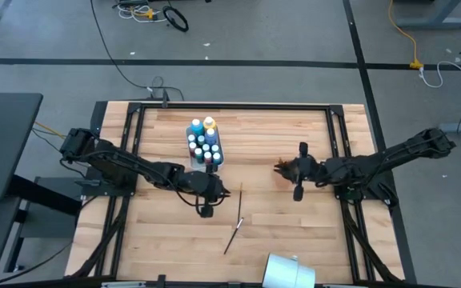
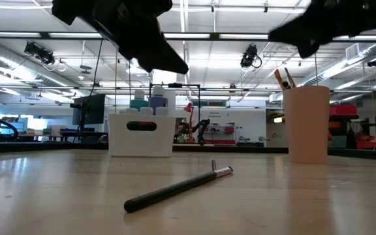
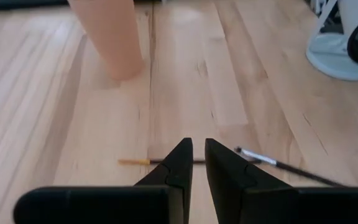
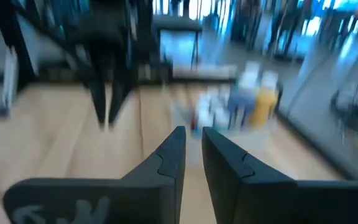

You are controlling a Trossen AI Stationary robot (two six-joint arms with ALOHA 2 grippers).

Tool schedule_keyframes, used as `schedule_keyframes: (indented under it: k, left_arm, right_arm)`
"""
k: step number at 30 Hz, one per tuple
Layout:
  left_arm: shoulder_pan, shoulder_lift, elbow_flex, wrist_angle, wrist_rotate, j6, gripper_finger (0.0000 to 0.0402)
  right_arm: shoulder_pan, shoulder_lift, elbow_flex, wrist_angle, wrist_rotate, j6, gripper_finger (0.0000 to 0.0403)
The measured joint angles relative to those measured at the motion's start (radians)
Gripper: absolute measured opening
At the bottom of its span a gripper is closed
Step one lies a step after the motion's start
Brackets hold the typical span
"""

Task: Pick & Place Paint Supplies
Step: Put the silver paint brush into the orange cup

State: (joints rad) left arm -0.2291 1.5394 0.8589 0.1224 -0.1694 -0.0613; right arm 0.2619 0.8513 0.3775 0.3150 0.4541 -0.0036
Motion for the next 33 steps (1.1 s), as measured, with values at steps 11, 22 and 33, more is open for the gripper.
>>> schedule_keyframes:
  k: [11,22,33]
  left_arm:
    - [-0.067,0.0,0.0,0.08,0.029,0.028,0.005]
    - [-0.186,0.0,0.001,0.193,0.004,-0.147,0.005]
    - [-0.264,0.007,0.002,0.215,-0.103,-0.276,0.009]
  right_arm:
    - [0.0,0.044,0.0,0.41,-0.19,-0.084,0.0059]
    - [-0.001,0.142,0.0,0.554,-0.234,-0.098,0.0059]
    - [0.002,0.159,0.0,0.592,-0.237,-0.047,0.0059]
